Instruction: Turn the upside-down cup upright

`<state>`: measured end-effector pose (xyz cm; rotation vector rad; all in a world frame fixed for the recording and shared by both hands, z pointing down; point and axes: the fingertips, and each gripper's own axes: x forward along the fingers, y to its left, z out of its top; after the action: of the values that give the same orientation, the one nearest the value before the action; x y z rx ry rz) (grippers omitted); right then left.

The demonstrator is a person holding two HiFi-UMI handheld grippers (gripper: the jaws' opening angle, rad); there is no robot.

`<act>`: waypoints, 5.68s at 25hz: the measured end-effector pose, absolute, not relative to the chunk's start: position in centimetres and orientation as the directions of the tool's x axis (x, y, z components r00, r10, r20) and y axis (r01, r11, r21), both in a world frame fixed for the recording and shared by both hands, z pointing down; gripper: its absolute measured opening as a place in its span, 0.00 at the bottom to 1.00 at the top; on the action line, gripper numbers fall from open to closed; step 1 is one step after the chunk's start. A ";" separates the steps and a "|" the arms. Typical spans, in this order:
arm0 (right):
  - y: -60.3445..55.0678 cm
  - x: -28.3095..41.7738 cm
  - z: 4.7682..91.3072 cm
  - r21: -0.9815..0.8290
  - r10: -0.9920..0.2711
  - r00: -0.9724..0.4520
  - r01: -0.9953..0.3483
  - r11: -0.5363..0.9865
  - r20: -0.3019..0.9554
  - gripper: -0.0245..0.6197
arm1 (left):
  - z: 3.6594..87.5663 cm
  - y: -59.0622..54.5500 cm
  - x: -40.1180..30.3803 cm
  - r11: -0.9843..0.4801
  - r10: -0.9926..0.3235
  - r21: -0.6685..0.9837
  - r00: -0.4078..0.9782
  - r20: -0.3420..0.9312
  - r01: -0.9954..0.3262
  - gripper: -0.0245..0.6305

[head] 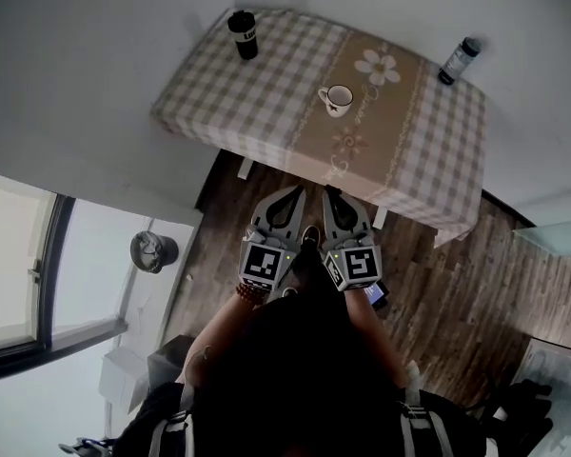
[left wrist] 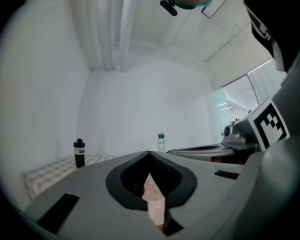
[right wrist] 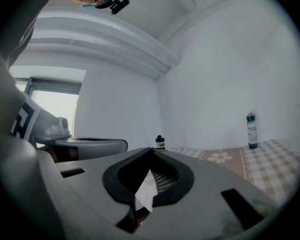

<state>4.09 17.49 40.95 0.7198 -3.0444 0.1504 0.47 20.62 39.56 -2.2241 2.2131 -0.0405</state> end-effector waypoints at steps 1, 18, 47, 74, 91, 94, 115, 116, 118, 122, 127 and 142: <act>15.8 3.5 41.0 -0.100 -0.454 -0.891 -0.454 0.885 0.027 0.05 | 39.8 19.1 0.1 -0.015 -1.000 -0.029 0.014 0.022 -0.999 0.05; -3.1 -1.1 44.3 -0.202 -0.502 -0.861 -0.507 0.838 0.083 0.05 | 48.0 0.1 -6.8 0.006 -0.982 0.004 -0.006 0.191 -1.000 0.05; -5.7 -6.5 47.0 -0.117 -0.438 -0.883 -0.459 0.881 0.168 0.05 | 61.3 -13.0 -9.1 -0.159 -0.914 0.092 0.182 0.364 -0.983 0.62; -6.4 -4.3 48.1 -0.172 -0.429 -0.889 -0.453 0.875 0.159 0.05 | 61.8 -15.9 -9.1 -0.121 -0.929 0.037 0.127 0.348 -0.992 0.65; -10.0 0.1 48.5 -0.156 -0.561 -0.821 -0.570 0.806 0.101 0.08 | 45.6 -10.5 -8.0 -0.399 -0.903 0.135 0.414 0.113 -0.907 0.65; -9.0 -1.3 46.8 -0.146 -0.474 -0.880 -0.473 0.869 0.032 0.20 | 42.2 -8.7 -7.5 -0.476 -0.872 0.143 0.487 0.054 -0.868 0.65; -4.6 -7.6 43.1 0.305 -0.363 -0.931 -0.358 0.882 -0.043 0.68 | 42.2 -5.9 -4.4 -0.527 -0.832 0.202 0.549 0.075 -0.826 0.65; -4.6 -7.5 43.0 0.294 -0.359 -0.932 -0.356 0.887 -0.047 0.67 | 42.1 -5.9 -4.3 -0.530 -0.830 0.216 0.554 0.067 -0.820 0.65; -4.6 -7.4 42.8 0.276 -0.361 -0.931 -0.363 0.890 -0.058 0.66 | 41.9 -5.9 -4.1 -0.540 -0.824 0.220 0.564 0.059 -0.812 0.65; -4.8 -7.1 42.7 0.274 -0.370 -0.925 -0.379 0.884 -0.084 0.66 | 42.2 -5.9 -3.9 -0.550 -0.818 0.201 0.571 0.069 -0.811 0.65; -4.3 -7.7 42.9 0.320 -0.352 -0.934 -0.352 0.879 -0.060 0.70 | 42.2 -5.6 -4.0 -0.542 -0.823 0.226 0.566 0.055 -0.810 0.65; -4.3 -7.5 43.8 0.381 -0.375 -0.927 -0.357 0.853 -0.028 0.67 | 43.9 -4.4 -3.7 -0.550 -0.808 0.242 0.583 0.089 -0.799 0.65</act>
<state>-7.51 -4.26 43.78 0.5885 -2.9787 -0.5988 -3.73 -4.40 43.85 -3.0184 1.5652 0.0570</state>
